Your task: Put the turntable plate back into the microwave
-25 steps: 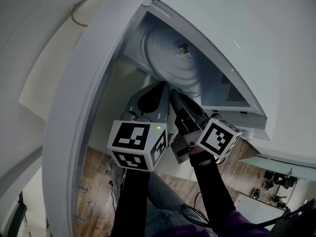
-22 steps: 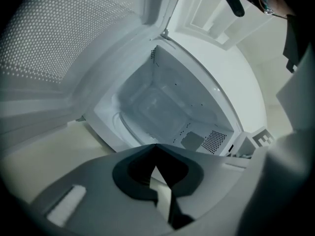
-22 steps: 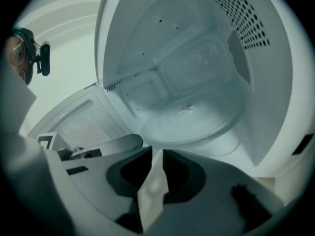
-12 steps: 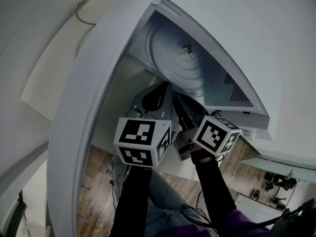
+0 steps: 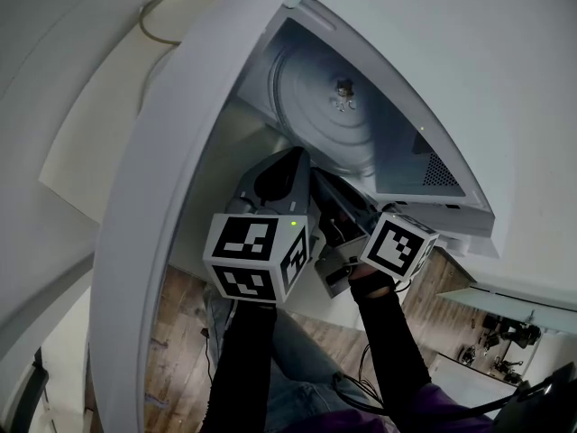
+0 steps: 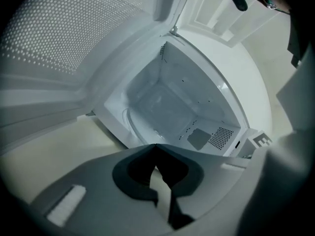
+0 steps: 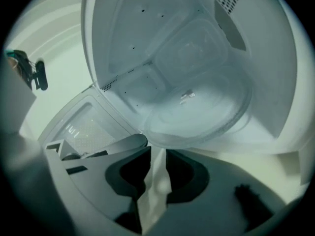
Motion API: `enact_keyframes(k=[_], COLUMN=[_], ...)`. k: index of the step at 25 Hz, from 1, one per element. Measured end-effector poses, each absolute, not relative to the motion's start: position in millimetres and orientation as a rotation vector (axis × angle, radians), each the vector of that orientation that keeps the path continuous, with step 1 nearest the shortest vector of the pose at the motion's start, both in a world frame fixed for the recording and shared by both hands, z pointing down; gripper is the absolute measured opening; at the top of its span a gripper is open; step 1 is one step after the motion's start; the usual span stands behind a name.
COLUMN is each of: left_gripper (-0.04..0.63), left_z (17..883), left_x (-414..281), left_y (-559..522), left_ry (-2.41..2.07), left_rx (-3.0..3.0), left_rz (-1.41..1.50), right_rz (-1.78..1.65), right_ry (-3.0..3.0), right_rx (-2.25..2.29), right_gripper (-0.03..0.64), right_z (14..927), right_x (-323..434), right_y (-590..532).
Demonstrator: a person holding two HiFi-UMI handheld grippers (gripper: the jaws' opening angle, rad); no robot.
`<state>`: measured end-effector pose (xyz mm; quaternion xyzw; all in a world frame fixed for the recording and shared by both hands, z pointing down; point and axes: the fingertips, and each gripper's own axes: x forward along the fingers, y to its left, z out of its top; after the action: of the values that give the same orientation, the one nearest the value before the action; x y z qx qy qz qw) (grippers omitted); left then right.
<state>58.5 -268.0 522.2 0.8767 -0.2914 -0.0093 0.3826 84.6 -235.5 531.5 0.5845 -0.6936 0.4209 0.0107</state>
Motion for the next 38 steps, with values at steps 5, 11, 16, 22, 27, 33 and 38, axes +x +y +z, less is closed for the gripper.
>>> enact_keyframes(k=[5,11,16,22,27,33,38], left_gripper=[0.005,0.005,0.005,0.005,0.003,0.005,0.005], left_z=[522,523,522,520,517,517,516], left_x=[61,60,60,59,67,75,75], left_y=[-265,-266,-266,-269,-273,-276,-279], left_ry=[-0.729,-0.719,-0.716,-0.718,-0.698,-0.699,-0.722], left_rx=[2.252,2.238,2.24,2.254,2.259,2.257,2.258], left_rz=[-0.006,-0.011,-0.017,-0.042,-0.057,-0.048,-0.043], right_rz=[1.437,1.75,1.766,1.648,1.583,1.616,1.513], right_ry=[-2.21,-2.106,-2.094,-2.118,-2.129,-2.149,-2.165], right_rx=[1.927,2.182,2.225,2.227,2.237,2.224,2.144], right_gripper=[0.107,0.123,0.111,0.098,0.098,0.099,0.106], right_z=[526,533,533,527,520,516,512], right_x=[88,111,114,113,124,129,122], right_y=[-238,-233,-234,-236,-243,-250,-254])
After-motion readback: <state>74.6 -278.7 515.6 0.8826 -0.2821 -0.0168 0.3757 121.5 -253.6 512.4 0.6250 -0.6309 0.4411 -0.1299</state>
